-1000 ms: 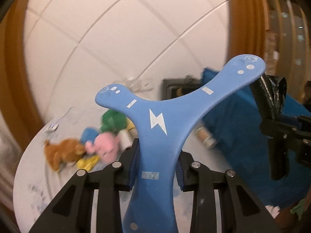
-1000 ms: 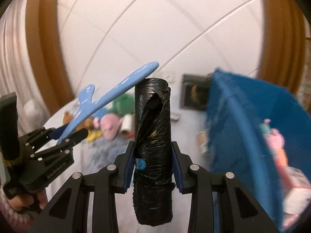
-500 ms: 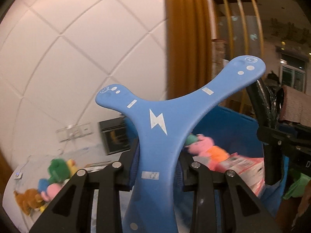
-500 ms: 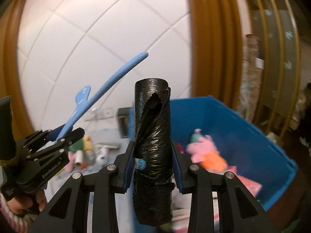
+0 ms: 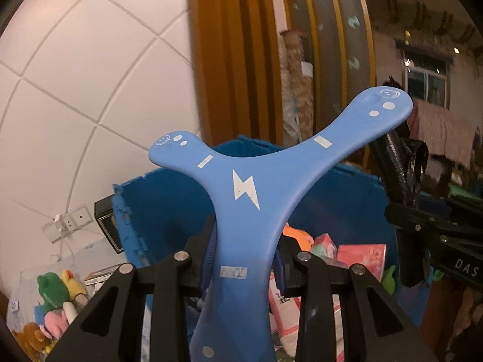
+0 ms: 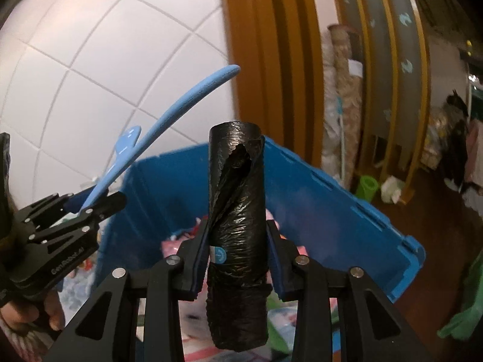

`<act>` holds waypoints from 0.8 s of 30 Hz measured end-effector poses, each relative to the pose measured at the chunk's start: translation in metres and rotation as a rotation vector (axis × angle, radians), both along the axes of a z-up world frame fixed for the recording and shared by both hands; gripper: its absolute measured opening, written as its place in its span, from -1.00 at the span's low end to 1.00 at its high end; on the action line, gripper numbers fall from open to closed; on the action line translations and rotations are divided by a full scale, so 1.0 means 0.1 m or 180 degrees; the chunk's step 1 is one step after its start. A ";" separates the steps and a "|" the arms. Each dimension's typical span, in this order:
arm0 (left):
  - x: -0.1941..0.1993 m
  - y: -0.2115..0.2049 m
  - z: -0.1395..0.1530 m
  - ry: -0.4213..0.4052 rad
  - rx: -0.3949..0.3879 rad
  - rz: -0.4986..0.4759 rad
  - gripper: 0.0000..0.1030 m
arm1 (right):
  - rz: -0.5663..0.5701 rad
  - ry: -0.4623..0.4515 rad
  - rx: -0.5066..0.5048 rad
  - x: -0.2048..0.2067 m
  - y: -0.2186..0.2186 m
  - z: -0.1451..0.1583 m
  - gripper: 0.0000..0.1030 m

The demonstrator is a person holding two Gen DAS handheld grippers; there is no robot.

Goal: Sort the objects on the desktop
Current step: 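Carry the boomerang and black tube over the blue bin, then open both grippers to drop the boomerang and black tube into the bin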

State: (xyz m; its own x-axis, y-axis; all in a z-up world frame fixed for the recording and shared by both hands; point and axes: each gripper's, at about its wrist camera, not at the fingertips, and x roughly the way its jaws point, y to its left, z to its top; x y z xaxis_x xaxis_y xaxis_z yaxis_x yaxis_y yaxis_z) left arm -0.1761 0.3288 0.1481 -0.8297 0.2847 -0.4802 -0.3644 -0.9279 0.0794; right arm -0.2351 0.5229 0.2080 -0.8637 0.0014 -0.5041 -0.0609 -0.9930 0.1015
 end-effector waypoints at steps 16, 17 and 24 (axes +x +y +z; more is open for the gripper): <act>-0.18 0.26 -0.18 -0.0341 -0.0200 -0.0121 -0.39 | -0.0021 -0.0429 -0.0022 -0.37 0.43 -0.43 -0.33; -0.18 0.26 -0.19 -0.0349 -0.0208 -0.0119 -0.39 | -0.0022 -0.0444 -0.0017 -0.38 0.44 -0.45 -0.33; -0.22 0.27 -0.21 -0.0435 -0.0263 -0.0069 -0.39 | -0.0042 -0.0582 0.0029 -0.43 0.48 -0.52 -0.33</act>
State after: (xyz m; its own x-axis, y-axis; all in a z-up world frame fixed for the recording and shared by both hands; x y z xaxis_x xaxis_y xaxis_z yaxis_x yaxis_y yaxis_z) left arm -0.1985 0.3554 0.1271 -0.7491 0.2569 -0.6106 -0.3970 -0.9120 0.1034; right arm -0.2778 0.5708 0.1558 -0.7576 0.0174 -0.6525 -0.0905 -0.9928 0.0785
